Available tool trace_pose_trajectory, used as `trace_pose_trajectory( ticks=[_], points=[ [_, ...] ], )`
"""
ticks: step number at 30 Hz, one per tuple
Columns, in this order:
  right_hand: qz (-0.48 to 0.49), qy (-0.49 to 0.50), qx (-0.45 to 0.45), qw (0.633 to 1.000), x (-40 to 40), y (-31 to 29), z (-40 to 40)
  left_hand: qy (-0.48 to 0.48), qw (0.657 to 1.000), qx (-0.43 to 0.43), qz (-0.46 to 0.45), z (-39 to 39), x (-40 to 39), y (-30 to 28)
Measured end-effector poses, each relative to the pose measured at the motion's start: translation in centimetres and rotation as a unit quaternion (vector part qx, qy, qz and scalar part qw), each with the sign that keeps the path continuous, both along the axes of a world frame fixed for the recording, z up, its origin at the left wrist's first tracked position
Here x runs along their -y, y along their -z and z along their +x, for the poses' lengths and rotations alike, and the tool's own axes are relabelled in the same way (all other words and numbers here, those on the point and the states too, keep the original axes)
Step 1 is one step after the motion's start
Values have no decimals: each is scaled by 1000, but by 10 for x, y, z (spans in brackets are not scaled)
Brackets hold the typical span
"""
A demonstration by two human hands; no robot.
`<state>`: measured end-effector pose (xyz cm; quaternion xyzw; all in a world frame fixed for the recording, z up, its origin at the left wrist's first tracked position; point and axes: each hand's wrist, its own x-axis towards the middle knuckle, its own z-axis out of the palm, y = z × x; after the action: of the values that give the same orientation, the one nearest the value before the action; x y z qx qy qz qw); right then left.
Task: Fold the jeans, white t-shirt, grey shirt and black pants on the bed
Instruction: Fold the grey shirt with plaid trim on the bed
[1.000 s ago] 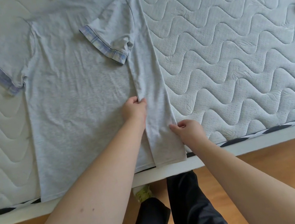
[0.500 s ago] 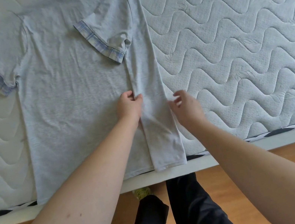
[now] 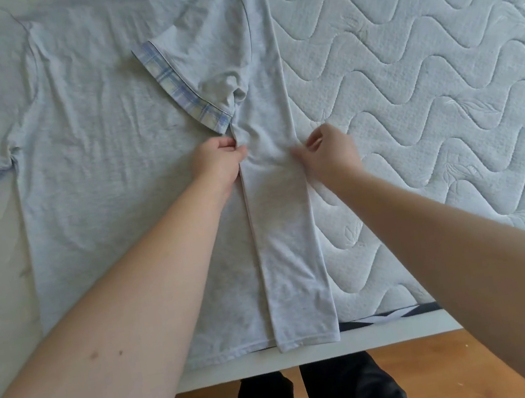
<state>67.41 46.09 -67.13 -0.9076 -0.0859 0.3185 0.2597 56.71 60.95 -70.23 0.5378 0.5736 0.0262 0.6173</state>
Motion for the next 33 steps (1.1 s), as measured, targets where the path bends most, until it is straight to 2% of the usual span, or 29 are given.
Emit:
trace_pose_trajectory(
  ticks=[3, 6, 10, 17, 21, 24, 29, 33],
  points=[
    [146, 47, -32, 988, -35, -8, 27, 21, 1000, 11, -6, -5, -2, 6],
    [276, 138, -186, 933, -70, -8, 51, 27, 999, 6, 16, -7, -2, 8],
    [223, 152, -296, 916, -81, -7, 58, 29, 1000, 0, 2, -6, -3, 9],
    [140, 123, -342, 921, -36, -15, 29, 32, 999, -5, -32, -3, -7, 6],
    [119, 109, -345, 925, -1, -15, -4, 26, 998, -6, -58, -4, -6, 4],
    [123, 123, -333, 927, 20, -14, -24, 34, 999, -5, -32, -1, -3, -3],
    [148, 144, -328, 922, 44, -10, -52, 97, 992, -17, -80, -29, 32, -24],
    [168, 144, -290, 931, 55, -4, -70, 150, 982, -36, -111, -76, 77, -23]
  ],
)
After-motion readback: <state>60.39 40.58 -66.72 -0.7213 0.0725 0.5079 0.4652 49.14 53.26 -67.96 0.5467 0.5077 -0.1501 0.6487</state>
